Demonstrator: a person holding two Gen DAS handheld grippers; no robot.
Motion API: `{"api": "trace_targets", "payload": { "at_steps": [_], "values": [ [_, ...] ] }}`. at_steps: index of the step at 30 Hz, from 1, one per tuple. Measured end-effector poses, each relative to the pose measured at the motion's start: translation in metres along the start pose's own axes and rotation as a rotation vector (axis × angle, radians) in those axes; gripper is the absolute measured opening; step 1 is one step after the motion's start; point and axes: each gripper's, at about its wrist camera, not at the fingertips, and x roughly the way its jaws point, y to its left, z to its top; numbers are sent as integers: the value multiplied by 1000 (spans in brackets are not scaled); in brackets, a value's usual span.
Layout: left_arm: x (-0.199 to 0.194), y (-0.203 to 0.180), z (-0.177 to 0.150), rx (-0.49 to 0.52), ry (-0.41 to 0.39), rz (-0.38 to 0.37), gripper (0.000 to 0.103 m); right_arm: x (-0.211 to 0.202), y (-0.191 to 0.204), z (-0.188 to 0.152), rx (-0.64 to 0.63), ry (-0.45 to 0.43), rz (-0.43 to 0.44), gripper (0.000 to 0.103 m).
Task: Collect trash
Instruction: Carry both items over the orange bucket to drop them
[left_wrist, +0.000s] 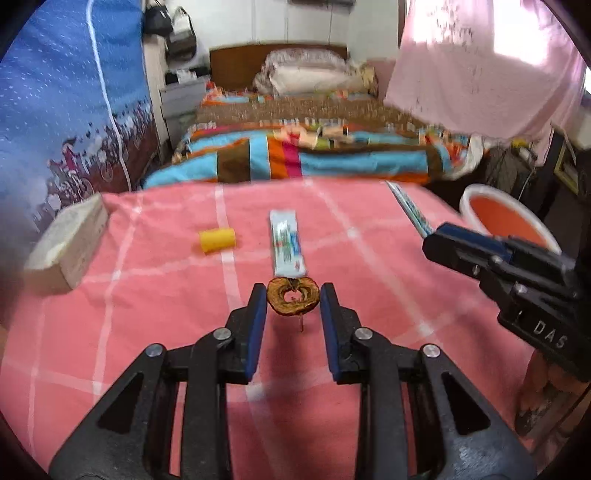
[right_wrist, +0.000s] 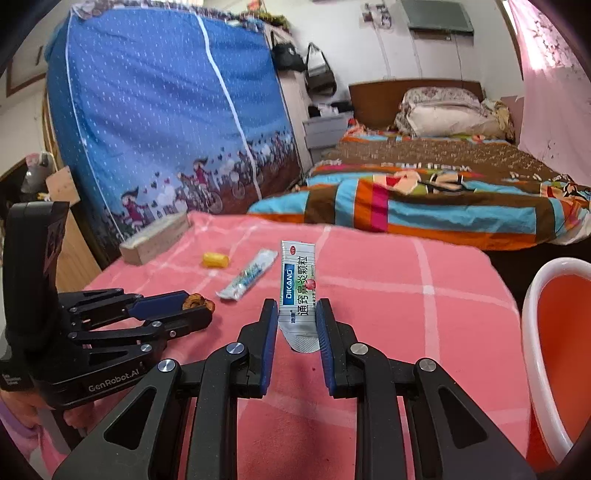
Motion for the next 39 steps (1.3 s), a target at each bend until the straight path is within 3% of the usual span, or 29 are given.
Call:
{"api": "trace_targets", "payload": {
  "at_steps": [7, 15, 20, 27, 39],
  "values": [
    [-45, -9, 20, -84, -261, -49, 17, -50, -7, 9, -33, -240, -55, 20],
    [-83, -65, 41, 18, -519, -95, 17, -114, -30, 18, -59, -503, -194, 20],
    [-92, -103, 52, 120, -607, -137, 17, -147, -53, 22, -51, -607, -296, 20],
    [-77, -156, 61, 228, -592, -230, 17, -164, -93, 21, 38, -591, -399, 20],
    [-19, -200, 62, 225, -389, -363, 17, -154, -134, 9, 134, -428, -498, 20]
  ]
}}
